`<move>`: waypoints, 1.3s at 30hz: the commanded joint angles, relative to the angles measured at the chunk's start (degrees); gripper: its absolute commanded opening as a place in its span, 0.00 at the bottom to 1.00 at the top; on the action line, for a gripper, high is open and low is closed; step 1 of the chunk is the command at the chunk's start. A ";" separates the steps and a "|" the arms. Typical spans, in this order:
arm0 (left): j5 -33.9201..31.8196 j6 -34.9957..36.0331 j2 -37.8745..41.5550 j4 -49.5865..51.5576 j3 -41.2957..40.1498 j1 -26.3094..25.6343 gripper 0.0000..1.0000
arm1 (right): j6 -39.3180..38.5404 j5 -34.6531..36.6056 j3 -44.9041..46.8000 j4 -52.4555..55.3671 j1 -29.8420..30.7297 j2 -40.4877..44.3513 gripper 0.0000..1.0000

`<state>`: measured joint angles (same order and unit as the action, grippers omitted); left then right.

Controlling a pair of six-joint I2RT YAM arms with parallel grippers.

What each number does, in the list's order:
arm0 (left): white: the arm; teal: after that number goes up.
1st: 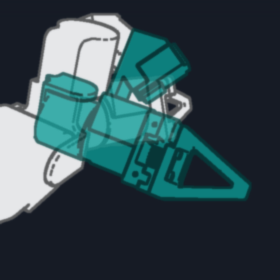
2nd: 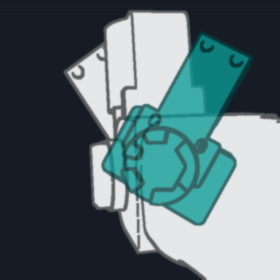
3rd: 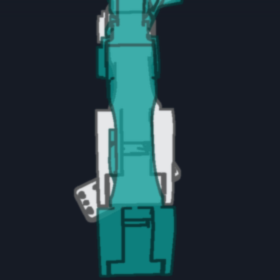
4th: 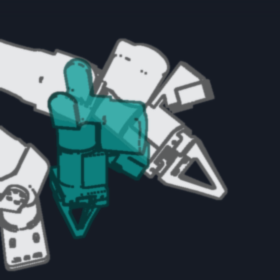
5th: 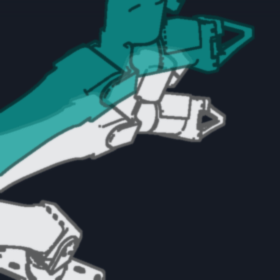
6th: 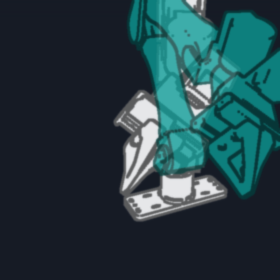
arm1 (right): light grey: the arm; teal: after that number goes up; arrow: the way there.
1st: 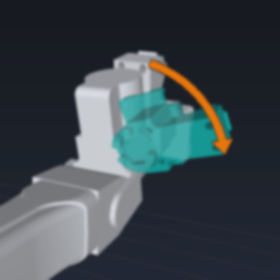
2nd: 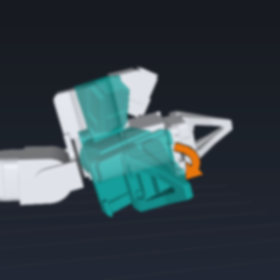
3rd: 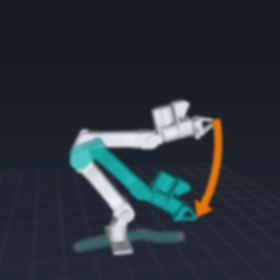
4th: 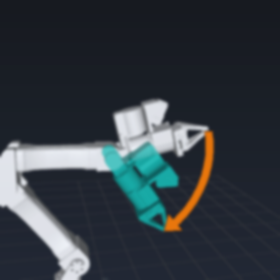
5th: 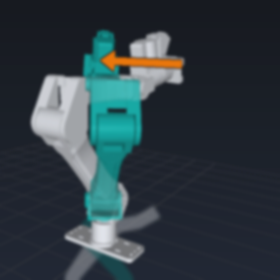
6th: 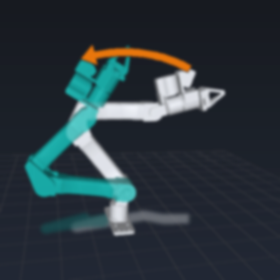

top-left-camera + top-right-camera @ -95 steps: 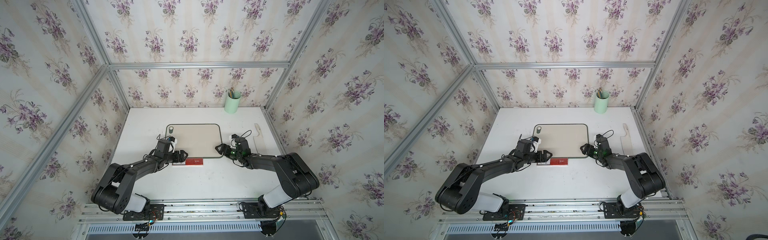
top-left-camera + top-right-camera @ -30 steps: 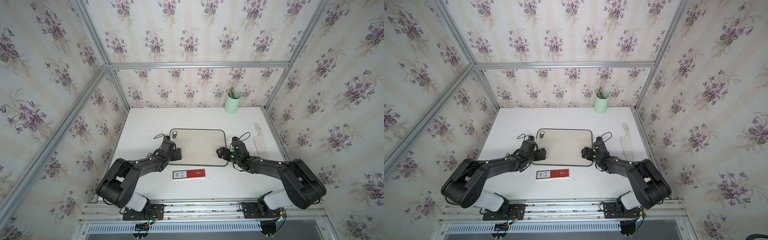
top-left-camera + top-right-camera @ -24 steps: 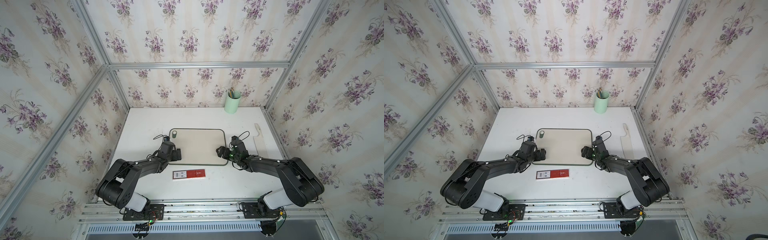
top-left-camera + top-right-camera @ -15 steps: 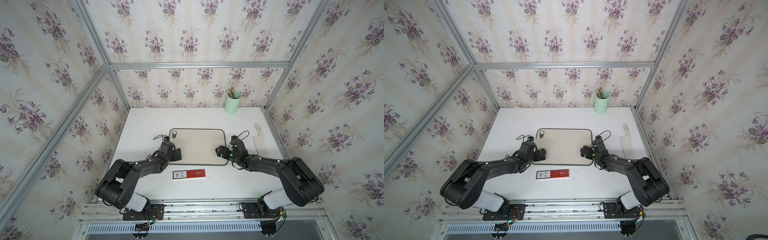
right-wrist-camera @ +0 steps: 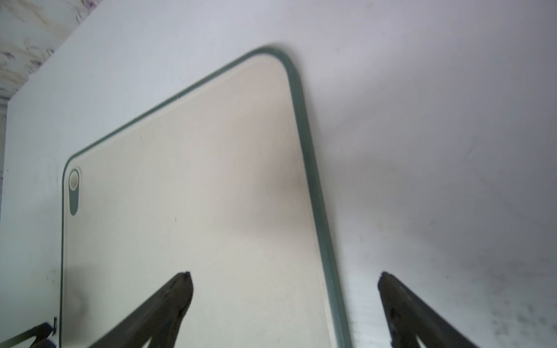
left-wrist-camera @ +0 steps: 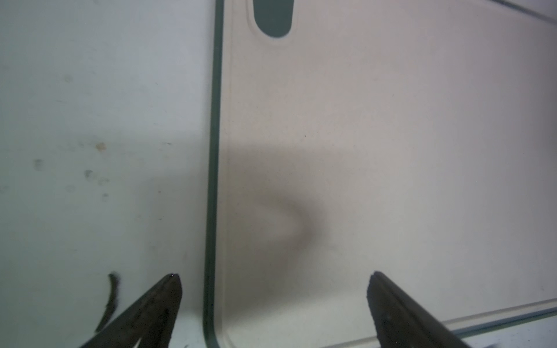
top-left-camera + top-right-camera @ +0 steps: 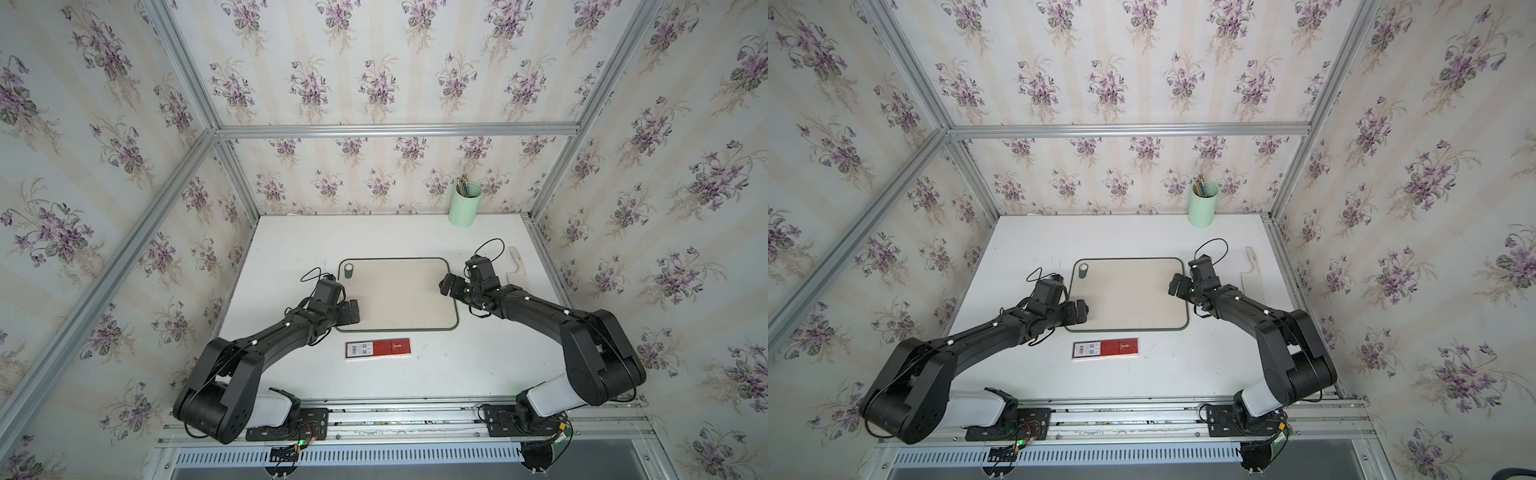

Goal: Align the knife with the edge of the cutting board
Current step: Move the work surface to the center of the board, then adjust the knife at the center of the board.

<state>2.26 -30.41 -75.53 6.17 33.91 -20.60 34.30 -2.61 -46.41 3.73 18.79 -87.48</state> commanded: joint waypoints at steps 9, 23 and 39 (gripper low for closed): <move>-9.68 0.41 23.00 10.99 -5.56 0.17 1.00 | -3.29 3.42 -13.07 8.25 -19.24 -7.42 0.99; -11.05 1.25 27.14 10.83 -7.45 0.12 1.00 | -3.13 4.94 -50.10 24.04 -28.53 -34.65 0.98; -10.00 1.41 27.18 10.09 -7.80 0.08 1.00 | -8.55 10.10 -58.17 32.12 -30.11 -46.23 0.84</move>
<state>-7.70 -29.91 -48.34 16.88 25.96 -20.56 26.59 7.14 -104.05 33.34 -11.03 -132.70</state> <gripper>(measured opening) 0.997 0.858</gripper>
